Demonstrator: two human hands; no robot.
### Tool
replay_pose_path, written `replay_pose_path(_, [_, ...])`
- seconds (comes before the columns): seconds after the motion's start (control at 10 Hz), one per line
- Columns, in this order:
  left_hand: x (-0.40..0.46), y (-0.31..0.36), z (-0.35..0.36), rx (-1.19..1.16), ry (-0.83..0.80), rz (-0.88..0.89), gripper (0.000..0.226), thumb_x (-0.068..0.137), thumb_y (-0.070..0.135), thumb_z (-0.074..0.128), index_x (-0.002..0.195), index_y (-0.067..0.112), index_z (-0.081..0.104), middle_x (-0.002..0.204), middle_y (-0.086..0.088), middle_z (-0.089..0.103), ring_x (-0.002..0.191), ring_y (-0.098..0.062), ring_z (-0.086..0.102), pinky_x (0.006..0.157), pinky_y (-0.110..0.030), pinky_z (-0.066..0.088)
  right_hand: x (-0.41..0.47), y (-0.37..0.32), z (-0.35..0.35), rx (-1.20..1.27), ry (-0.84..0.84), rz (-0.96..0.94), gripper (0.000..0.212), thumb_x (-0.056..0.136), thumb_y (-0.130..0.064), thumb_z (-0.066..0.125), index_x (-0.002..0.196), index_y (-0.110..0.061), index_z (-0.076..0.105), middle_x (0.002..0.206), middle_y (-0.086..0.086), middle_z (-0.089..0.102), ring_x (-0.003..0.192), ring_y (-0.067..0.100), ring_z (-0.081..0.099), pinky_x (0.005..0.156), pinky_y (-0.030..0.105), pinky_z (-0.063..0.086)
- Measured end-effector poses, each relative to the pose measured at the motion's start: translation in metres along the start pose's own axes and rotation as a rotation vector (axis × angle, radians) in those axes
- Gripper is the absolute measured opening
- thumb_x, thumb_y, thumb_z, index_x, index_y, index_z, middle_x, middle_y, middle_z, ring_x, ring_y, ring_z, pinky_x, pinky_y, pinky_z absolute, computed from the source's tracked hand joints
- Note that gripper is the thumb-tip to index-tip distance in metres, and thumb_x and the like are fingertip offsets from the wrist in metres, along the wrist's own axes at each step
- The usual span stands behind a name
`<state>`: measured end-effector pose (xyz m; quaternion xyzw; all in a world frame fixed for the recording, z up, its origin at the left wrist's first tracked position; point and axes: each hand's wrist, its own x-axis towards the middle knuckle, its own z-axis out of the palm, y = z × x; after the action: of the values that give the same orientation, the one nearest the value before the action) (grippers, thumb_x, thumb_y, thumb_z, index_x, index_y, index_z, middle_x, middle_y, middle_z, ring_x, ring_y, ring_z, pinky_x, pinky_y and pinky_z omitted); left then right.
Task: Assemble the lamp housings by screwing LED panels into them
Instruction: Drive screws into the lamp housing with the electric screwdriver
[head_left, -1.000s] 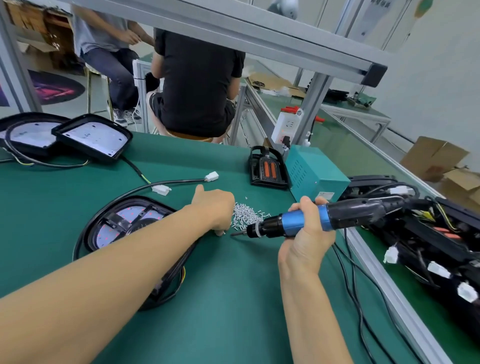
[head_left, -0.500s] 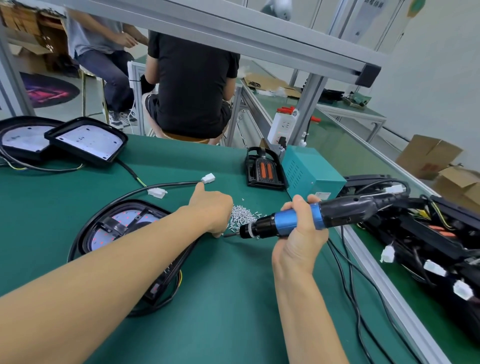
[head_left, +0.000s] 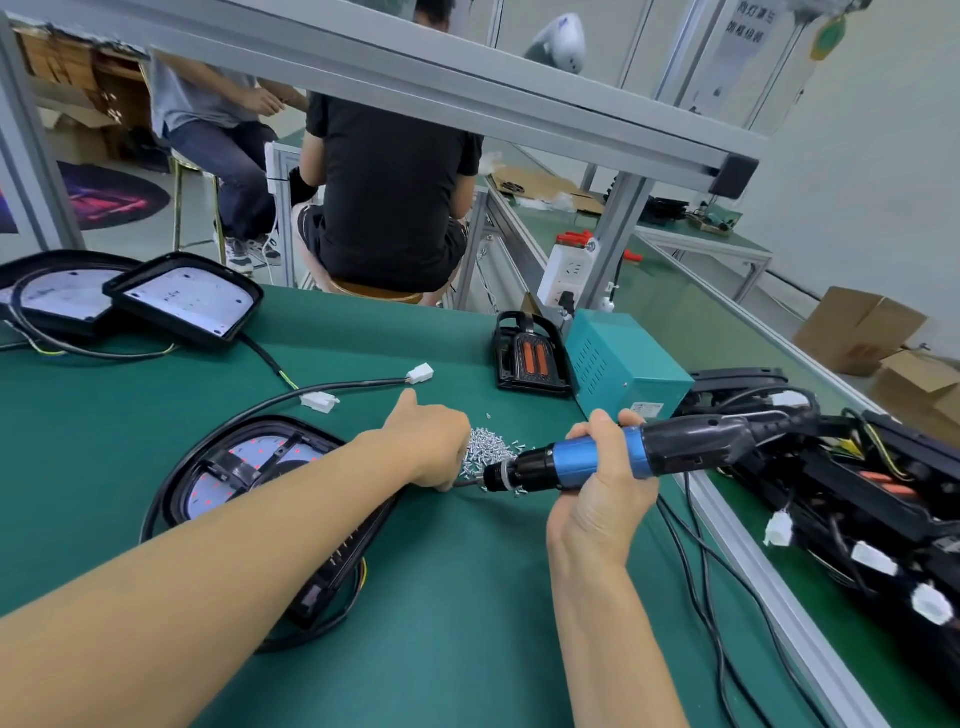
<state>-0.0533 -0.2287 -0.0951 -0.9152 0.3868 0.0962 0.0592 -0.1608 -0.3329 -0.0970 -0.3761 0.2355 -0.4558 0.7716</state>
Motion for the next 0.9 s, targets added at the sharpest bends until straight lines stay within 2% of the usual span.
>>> replay_pose_path(0.1, [0.001, 0.000, 0.001, -0.047, -0.004, 0.005, 0.013, 0.075, 0.013, 0.070, 0.067, 0.016, 0.061, 0.065, 0.002, 0.049, 0.072, -0.021, 0.042, 0.075, -0.036, 0.021, -0.001, -0.003, 0.002, 0.021, 0.017, -0.034, 0.024, 0.084, 0.003, 0.065, 0.094, -0.016, 0.053, 0.064, 0.003, 0.056, 0.060, 0.016, 0.055, 0.059, 0.022, 0.051])
replay_pose_path(0.2, [0.000, 0.002, 0.001, -0.026, -0.002, -0.003, 0.033, 0.073, 0.010, 0.070, 0.055, 0.018, 0.043, 0.064, 0.003, 0.048, 0.073, -0.022, 0.043, 0.074, -0.036, 0.020, -0.002, -0.006, 0.004, 0.017, -0.023, -0.078, 0.025, 0.084, 0.003, 0.066, 0.093, -0.018, 0.055, 0.066, 0.001, 0.058, 0.060, 0.015, 0.057, 0.061, 0.023, 0.052])
replay_pose_path(0.3, [0.001, 0.002, 0.000, -0.044, 0.042, 0.008, 0.025, 0.072, 0.008, 0.069, 0.061, 0.022, 0.051, 0.075, 0.002, 0.056, 0.078, -0.022, 0.048, 0.074, -0.036, 0.020, -0.001, -0.015, 0.004, 0.007, -0.057, -0.153, 0.025, 0.083, 0.001, 0.067, 0.094, -0.018, 0.056, 0.072, 0.005, 0.057, 0.062, 0.015, 0.058, 0.065, 0.024, 0.052])
replay_pose_path(0.4, [0.000, 0.000, -0.002, -0.186, 0.059, 0.029, 0.023, 0.073, 0.014, 0.073, 0.091, 0.026, 0.067, 0.085, 0.004, 0.065, 0.085, -0.018, 0.051, 0.077, -0.035, 0.022, -0.001, -0.026, 0.008, 0.028, -0.088, -0.200, 0.027, 0.075, -0.005, 0.070, 0.094, -0.018, 0.055, 0.068, 0.004, 0.058, 0.061, 0.015, 0.058, 0.063, 0.023, 0.052])
replay_pose_path(0.5, [-0.004, 0.005, -0.006, -0.315, 0.085, 0.067, 0.039, 0.071, 0.033, 0.078, 0.107, 0.030, 0.065, 0.083, 0.010, 0.062, 0.084, -0.014, 0.050, 0.080, -0.034, 0.024, -0.002, -0.032, 0.013, 0.065, -0.110, -0.200, 0.032, 0.070, -0.007, 0.070, 0.096, -0.015, 0.054, 0.067, 0.002, 0.057, 0.060, 0.015, 0.058, 0.064, 0.024, 0.053])
replay_pose_path(0.6, [-0.006, 0.009, -0.009, -0.309, 0.173, 0.066, 0.020, 0.075, 0.033, 0.075, 0.092, 0.024, 0.070, 0.084, 0.008, 0.067, 0.087, -0.017, 0.057, 0.081, -0.035, 0.024, -0.002, -0.032, 0.014, 0.059, -0.118, -0.202, 0.033, 0.069, -0.008, 0.071, 0.096, -0.015, 0.054, 0.065, -0.001, 0.059, 0.060, 0.015, 0.058, 0.065, 0.026, 0.053])
replay_pose_path(0.7, [-0.008, 0.008, -0.007, -0.119, 0.218, 0.034, 0.018, 0.081, 0.010, 0.062, 0.067, 0.019, 0.056, 0.069, 0.003, 0.060, 0.070, -0.020, 0.051, 0.085, -0.036, 0.025, -0.004, -0.031, 0.012, 0.045, -0.123, -0.207, 0.030, 0.074, -0.003, 0.071, 0.096, -0.015, 0.055, 0.065, -0.002, 0.060, 0.062, 0.015, 0.058, 0.071, 0.030, 0.054])
replay_pose_path(0.8, [-0.012, 0.009, -0.006, 0.071, 0.192, 0.016, 0.034, 0.080, 0.002, 0.055, 0.057, 0.017, 0.036, 0.055, 0.003, 0.039, 0.056, -0.017, 0.036, 0.094, -0.038, 0.026, -0.006, -0.035, 0.012, 0.028, -0.102, -0.207, 0.026, 0.083, 0.005, 0.065, 0.098, -0.012, 0.053, 0.064, -0.002, 0.059, 0.063, 0.016, 0.057, 0.077, 0.033, 0.052])
replay_pose_path(0.9, [-0.015, 0.009, -0.008, 0.066, 0.136, 0.024, 0.033, 0.082, 0.020, 0.066, 0.059, 0.019, 0.042, 0.059, 0.005, 0.044, 0.067, -0.019, 0.047, 0.093, -0.039, 0.023, -0.005, -0.042, 0.014, 0.043, -0.118, -0.158, 0.022, 0.090, 0.005, 0.056, 0.104, -0.010, 0.048, 0.069, 0.002, 0.053, 0.064, 0.016, 0.052, 0.071, 0.027, 0.051])
